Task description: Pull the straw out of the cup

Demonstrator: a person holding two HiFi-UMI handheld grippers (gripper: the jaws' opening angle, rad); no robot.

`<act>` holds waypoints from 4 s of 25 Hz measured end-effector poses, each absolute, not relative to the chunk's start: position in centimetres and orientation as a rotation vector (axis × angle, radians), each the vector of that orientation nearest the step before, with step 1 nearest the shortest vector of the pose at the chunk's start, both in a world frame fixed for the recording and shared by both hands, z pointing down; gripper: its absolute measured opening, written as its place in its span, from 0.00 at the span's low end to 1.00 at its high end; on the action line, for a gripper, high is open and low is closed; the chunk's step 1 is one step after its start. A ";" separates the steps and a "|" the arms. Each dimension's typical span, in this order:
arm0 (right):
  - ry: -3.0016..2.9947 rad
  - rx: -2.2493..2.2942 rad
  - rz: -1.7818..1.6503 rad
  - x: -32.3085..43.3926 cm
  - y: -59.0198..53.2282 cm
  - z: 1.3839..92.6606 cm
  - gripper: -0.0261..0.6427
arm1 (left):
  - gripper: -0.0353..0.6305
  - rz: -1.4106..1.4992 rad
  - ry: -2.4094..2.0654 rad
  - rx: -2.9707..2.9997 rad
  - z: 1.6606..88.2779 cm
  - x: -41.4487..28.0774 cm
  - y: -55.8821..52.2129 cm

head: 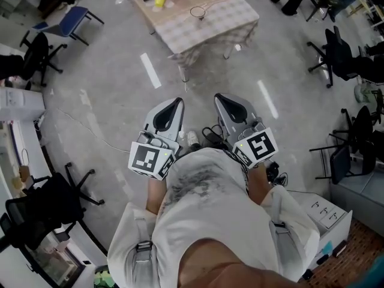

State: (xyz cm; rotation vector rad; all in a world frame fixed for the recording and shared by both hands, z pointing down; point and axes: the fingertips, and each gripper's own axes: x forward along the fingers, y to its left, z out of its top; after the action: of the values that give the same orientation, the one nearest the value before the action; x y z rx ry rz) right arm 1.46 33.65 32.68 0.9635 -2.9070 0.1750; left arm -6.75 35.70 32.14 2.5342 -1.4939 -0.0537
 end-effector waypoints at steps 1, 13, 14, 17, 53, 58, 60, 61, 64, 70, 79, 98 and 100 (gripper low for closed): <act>-2.901 0.967 0.178 1.3 33.4 32.8 0.05 | 0.06 -0.056 -1.490 2.532 32.2 -7.0 35.4; -2.875 0.975 0.197 -0.8 27.7 34.0 0.05 | 0.06 -0.051 -1.474 2.504 33.5 -9.2 30.0; -2.875 0.975 0.198 -0.8 27.1 34.0 0.05 | 0.06 -0.048 -1.474 2.503 33.5 -9.2 29.4; -2.877 0.968 0.206 -0.8 25.3 33.9 0.05 | 0.06 -0.040 -1.479 2.499 33.5 -9.2 27.5; -2.975 0.876 0.248 2.9 6.5 32.9 0.05 | 0.06 0.084 -1.588 2.465 32.5 -5.2 9.9; -2.988 0.876 0.261 3.7 5.7 32.8 0.05 | 0.06 0.107 -1.589 2.471 32.3 -4.4 9.0; -2.992 0.892 0.265 4.2 5.2 32.7 0.05 | 0.06 0.121 -1.579 2.478 32.3 -4.0 8.6; -2.992 0.902 0.269 4.5 5.0 32.7 0.05 | 0.06 0.127 -1.572 2.482 32.3 -3.8 8.4; -2.986 0.937 0.281 5.1 4.5 32.8 0.05 | 0.06 0.139 -1.555 2.501 32.3 -3.4 7.8; -2.963 1.025 0.295 5.7 3.0 33.2 0.05 | 0.06 0.114 -1.523 2.540 32.3 -3.4 5.9; -2.911 1.064 0.257 4.2 -0.4 33.5 0.05 | 0.06 0.072 -1.482 2.540 32.9 -5.1 2.2; -2.807 1.118 0.239 -0.9 -8.0 34.9 0.05 | 0.06 0.098 -1.363 2.559 35.1 -9.7 -6.2; -2.795 1.129 0.237 -1.5 -8.7 35.1 0.05 | 0.06 0.106 -1.340 2.568 35.4 -10.1 -6.9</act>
State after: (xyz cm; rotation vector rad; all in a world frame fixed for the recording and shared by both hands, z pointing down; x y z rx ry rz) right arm -1.48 -8.67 35.06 1.1287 -2.7946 0.2367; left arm -10.10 -6.93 35.35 2.5679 -1.3402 0.1060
